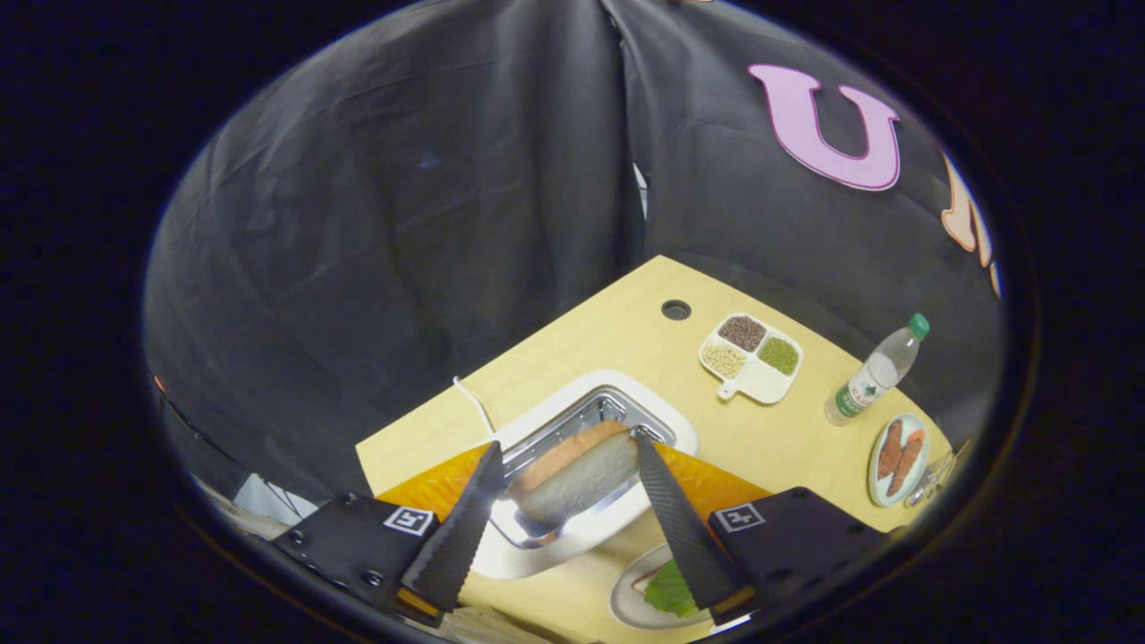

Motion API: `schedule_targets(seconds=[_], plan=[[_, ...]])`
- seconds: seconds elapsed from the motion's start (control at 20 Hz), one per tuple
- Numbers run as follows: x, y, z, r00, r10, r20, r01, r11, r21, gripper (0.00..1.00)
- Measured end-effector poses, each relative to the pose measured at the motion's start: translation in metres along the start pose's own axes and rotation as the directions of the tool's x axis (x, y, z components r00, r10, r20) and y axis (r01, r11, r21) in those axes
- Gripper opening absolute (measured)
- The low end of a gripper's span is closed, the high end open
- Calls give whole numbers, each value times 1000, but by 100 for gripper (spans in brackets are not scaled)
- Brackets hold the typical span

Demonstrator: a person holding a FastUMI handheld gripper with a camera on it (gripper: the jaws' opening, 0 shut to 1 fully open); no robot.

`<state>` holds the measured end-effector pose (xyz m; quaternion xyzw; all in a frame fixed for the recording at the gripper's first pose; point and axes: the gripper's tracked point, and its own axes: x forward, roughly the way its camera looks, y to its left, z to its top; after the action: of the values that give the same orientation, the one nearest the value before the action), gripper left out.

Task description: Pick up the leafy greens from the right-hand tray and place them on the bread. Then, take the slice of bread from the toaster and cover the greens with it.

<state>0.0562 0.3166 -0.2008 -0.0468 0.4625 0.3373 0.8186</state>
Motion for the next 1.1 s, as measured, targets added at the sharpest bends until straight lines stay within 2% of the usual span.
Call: schedule_targets(seconds=[0.25, 0.7, 0.8, 1.05, 1.1], plan=[[14, -1, -8, 998, -8, -57, 11, 998, 57, 98], [16, 3, -18, 993, 2, -119, 9, 996, 91, 48], [14, -3, -20, 992, -18, -128, 30, 995, 93, 37], [9, 0, -26, 989, 12, -144, 6, 992, 128, 9], [7, -1, -26, 990, 12, -138, 6, 992, 124, 9]])
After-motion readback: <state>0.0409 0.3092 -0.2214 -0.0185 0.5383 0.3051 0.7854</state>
